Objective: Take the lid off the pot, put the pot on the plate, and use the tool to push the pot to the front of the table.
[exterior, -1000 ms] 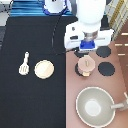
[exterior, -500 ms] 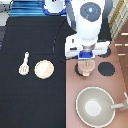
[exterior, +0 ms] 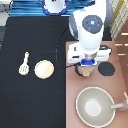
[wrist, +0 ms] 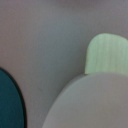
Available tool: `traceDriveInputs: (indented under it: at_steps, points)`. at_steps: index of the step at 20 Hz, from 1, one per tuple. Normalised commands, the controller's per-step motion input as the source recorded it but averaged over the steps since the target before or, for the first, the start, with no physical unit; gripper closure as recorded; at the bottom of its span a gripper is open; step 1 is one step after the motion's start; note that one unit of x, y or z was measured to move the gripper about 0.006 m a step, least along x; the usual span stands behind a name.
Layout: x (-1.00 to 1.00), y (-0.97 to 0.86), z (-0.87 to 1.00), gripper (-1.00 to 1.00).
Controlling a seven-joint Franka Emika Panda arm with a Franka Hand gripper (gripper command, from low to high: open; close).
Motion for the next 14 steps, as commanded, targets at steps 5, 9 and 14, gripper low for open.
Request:
traceDriveInputs:
  at_steps: [5,9,14]
  points:
    - [-0.20,0.05,-0.13,1.00]
    - [-0.18,0.03,0.00,1.00]
    - [-0.09,0.02,0.00,1.00]
